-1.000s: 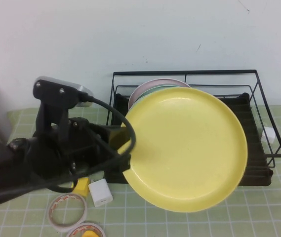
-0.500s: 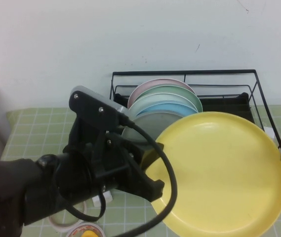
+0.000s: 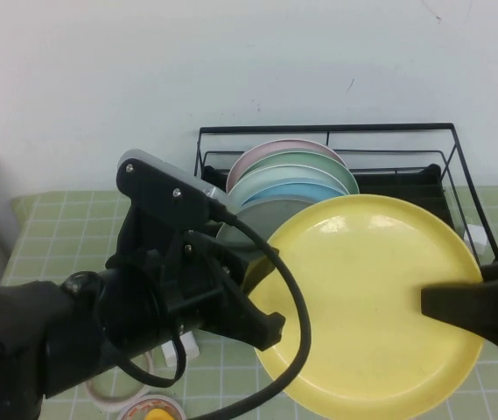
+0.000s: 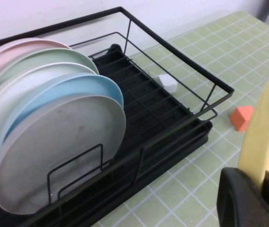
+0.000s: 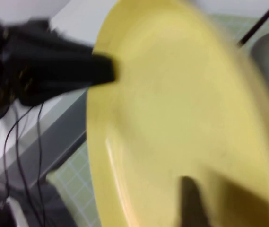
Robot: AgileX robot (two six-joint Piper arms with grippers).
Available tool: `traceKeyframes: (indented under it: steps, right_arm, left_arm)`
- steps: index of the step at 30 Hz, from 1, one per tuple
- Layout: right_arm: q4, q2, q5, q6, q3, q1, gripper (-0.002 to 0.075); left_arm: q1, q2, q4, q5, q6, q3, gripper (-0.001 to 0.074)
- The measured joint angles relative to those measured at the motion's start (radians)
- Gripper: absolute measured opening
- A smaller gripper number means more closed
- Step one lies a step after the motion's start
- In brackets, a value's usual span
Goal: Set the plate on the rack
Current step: Hand over the plate, then place the plate on the rack
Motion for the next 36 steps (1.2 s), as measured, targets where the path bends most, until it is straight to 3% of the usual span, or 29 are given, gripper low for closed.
traceKeyframes:
  steps: [4,5,9,11,15,17,21,23,25,30,31,33,36]
  right_arm:
    - [0.008,0.05,0.04,-0.101,-0.001,0.0,0.0131]
    - [0.017,0.061,0.042,-0.118,-0.001,0.0,0.0115]
    - [0.066,0.097,0.045,-0.224,-0.024,0.0,0.0119]
    - [0.071,0.119,0.041,-0.282,-0.054,0.0,0.0119]
    - [0.071,0.173,0.036,-0.397,-0.14,0.0,0.0119]
    - [0.071,0.209,0.031,-0.441,-0.203,0.0,0.0119]
    - [0.066,0.283,0.004,-0.483,-0.346,0.0,0.0118]
    - [0.057,0.331,-0.01,-0.491,-0.435,0.0,0.0118]
    - [0.043,0.376,-0.017,-0.509,-0.52,0.0,0.0118]
    - [0.012,0.486,-0.032,-0.602,-0.663,0.029,0.0118]
    - [0.001,0.507,-0.034,-0.622,-0.685,0.043,0.0118]
    - [-0.025,0.542,-0.042,-0.656,-0.722,0.073,0.0118]
    - [-0.073,0.598,-0.104,-0.686,-0.751,0.131,0.0118]
  left_arm:
    - [0.0,0.0,0.0,-0.005,0.009,0.0,0.0004]
    - [0.0,0.0,0.0,-0.007,0.011,-0.002,0.0006]
    - [0.0,0.0,0.0,-0.024,0.018,-0.029,0.0061]
    - [0.0,0.0,-0.002,-0.028,0.02,-0.048,0.0156]
    - [0.0,-0.007,-0.006,-0.076,0.022,-0.069,0.0426]
    - [0.0,-0.028,-0.006,-0.153,0.022,-0.071,0.0516]
    - [0.0,-0.112,-0.02,-0.348,0.006,-0.065,0.0578]
    - [0.0,-0.17,-0.025,-0.417,0.004,-0.05,0.0561]
    - [0.0,-0.245,-0.029,-0.458,0.004,-0.022,0.0497]
    - [0.0,-0.421,-0.031,-0.466,-0.005,0.106,0.0143]
    - [0.0,-0.448,-0.033,-0.466,-0.008,0.131,0.0102]
    - [0.0,-0.51,-0.033,-0.468,-0.021,0.192,0.0039]
    - [0.0,-0.595,-0.033,-0.468,-0.06,0.266,0.0012]
